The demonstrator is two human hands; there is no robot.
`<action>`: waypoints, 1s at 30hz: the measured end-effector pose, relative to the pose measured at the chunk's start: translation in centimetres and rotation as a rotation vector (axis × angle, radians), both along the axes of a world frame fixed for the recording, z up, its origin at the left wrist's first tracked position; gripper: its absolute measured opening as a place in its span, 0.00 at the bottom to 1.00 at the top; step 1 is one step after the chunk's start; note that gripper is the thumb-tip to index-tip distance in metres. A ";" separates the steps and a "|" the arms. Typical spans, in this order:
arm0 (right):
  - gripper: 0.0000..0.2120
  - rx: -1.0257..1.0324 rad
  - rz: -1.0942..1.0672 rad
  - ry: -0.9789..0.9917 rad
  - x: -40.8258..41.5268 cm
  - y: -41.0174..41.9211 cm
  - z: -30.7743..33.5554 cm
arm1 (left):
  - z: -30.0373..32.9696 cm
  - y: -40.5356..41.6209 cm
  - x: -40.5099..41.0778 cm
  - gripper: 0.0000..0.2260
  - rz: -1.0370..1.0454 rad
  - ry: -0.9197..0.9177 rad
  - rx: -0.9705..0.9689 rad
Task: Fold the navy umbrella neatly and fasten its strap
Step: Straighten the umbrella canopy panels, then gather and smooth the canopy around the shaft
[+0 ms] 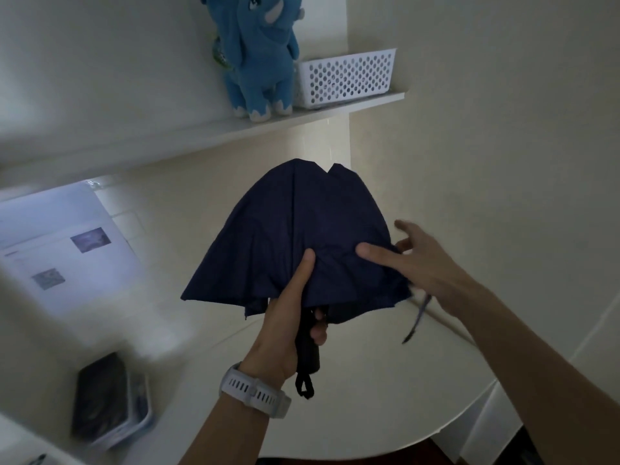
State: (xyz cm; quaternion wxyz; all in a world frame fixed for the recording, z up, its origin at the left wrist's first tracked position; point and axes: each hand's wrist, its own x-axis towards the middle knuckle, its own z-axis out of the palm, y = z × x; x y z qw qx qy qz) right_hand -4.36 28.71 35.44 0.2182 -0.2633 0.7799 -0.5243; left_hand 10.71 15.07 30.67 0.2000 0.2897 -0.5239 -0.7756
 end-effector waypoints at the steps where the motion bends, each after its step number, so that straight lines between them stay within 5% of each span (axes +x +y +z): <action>1: 0.50 -0.018 0.088 -0.075 -0.1 -0.4 -0.4 | 0.3 0.4 0.1 0.26 -0.073 0.004 0.017; 3: 0.38 -0.096 0.211 -0.182 0.2 -0.9 -0.9 | 0.8 1.1 0.2 0.29 -0.241 0.021 0.048; 8: 0.39 -0.294 0.302 -0.415 0.6 -1.2 -2.0 | 0.3 0.7 -0.2 0.36 -0.632 0.095 0.196; 12: 0.30 -0.373 0.295 -0.549 0.6 -1.1 -2.6 | -0.6 0.3 -0.7 0.29 -0.869 0.156 0.327; 16: 0.25 -0.471 0.203 -0.524 1.4 -0.9 -2.7 | 0.3 0.6 -1.2 0.34 -0.610 -0.097 0.289; 20: 0.21 -0.544 0.067 -0.454 0.6 0.0 -2.9 | 0.0 0.8 0.7 0.43 -0.195 -0.418 -0.198; 22: 0.20 -0.541 0.039 -0.407 0.0 0.5 -2.6 | -0.2 0.7 2.1 0.42 0.229 -0.300 -0.660; 23: 0.20 -0.526 0.033 -0.390 0.0 0.4 -2.5 | 0.1 0.7 2.4 0.42 0.258 -0.180 -0.843; 26: 0.21 -0.479 0.013 -0.369 1.1 -0.4 -2.7 | -0.1 1.8 0.8 0.58 -0.174 -0.015 -1.117; 28: 0.25 -0.457 0.019 -0.359 2.1 -1.0 -2.6 | -1.0 2.0 -0.6 0.52 -0.259 0.136 -1.022; 30: 0.22 -0.431 0.091 -0.346 2.4 -0.6 -1.7 | -0.9 2.0 -1.4 0.31 -0.174 0.393 -0.580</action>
